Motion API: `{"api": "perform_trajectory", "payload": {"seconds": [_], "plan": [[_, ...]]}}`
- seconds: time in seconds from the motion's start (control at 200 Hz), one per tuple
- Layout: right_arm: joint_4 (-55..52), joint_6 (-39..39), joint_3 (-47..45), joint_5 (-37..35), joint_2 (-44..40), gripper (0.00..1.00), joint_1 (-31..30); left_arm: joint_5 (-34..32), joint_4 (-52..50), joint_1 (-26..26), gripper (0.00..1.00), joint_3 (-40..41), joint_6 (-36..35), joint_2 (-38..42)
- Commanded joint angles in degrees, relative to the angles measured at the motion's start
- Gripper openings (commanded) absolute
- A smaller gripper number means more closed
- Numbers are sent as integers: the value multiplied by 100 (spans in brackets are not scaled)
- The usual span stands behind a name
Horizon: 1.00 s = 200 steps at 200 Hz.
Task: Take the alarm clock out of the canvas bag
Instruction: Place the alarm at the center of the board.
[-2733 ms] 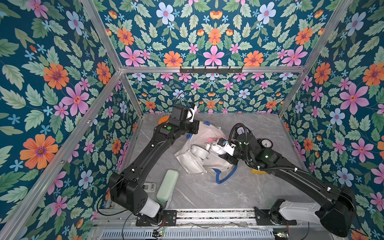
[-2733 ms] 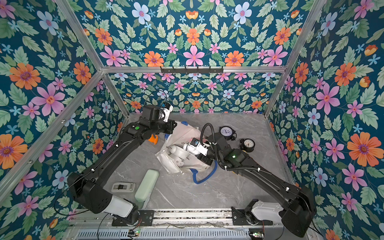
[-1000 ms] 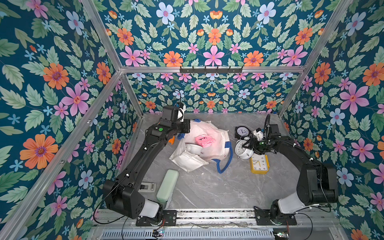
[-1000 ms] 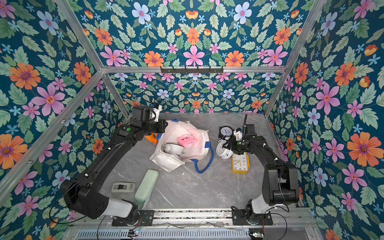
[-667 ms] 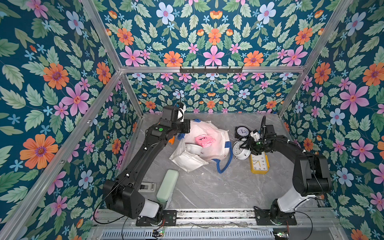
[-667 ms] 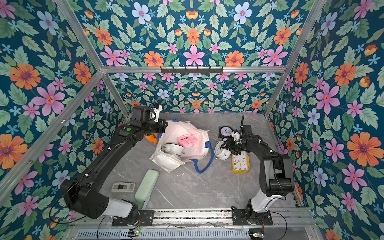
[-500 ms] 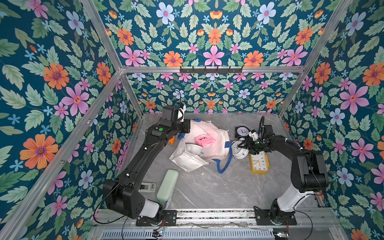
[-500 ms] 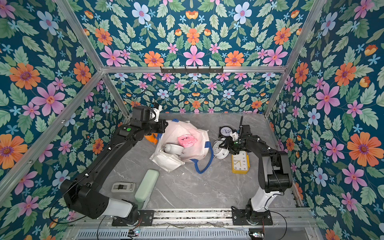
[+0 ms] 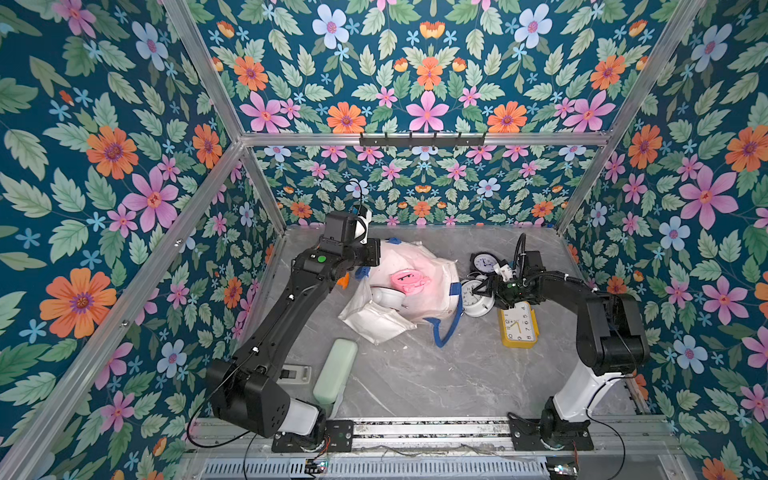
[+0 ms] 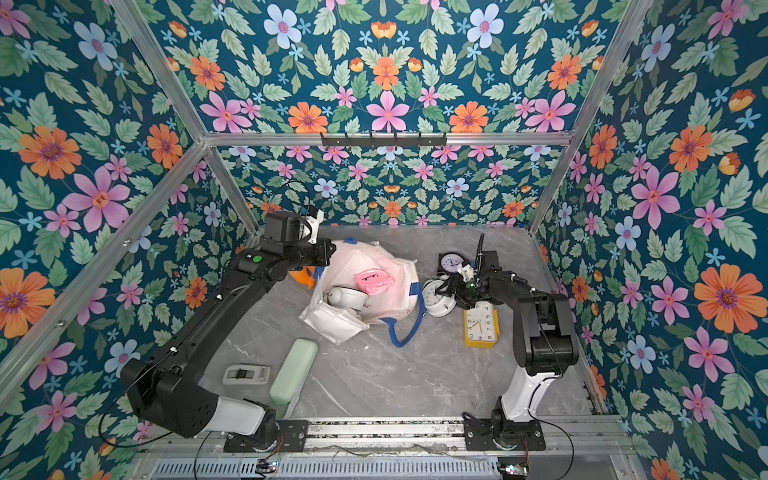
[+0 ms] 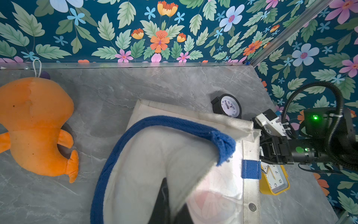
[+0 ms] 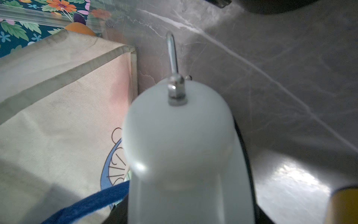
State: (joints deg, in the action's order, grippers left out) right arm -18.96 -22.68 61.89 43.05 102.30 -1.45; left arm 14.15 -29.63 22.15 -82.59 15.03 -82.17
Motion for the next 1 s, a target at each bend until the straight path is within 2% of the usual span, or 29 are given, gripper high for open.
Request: {"api": "perform_trajectory", "payload": {"seconds": [0.0,0.245,0.29,0.32,0.585,0.995], "plan": [[-117,85,17,-244,66,63,9,174,315,0,0,-1,-13,26],[-261,195,178,-330,281,67,81,167,325,0,0,34,-36,84],[-305,232,204,-377,309,69,86,160,316,1,0,41,-40,79],[-333,252,211,-408,309,74,101,154,317,3,0,41,-44,85],[-596,429,346,-673,364,82,150,234,345,4,0,66,-65,103],[-854,620,377,-941,324,86,240,212,361,4,0,85,-63,134]]}}
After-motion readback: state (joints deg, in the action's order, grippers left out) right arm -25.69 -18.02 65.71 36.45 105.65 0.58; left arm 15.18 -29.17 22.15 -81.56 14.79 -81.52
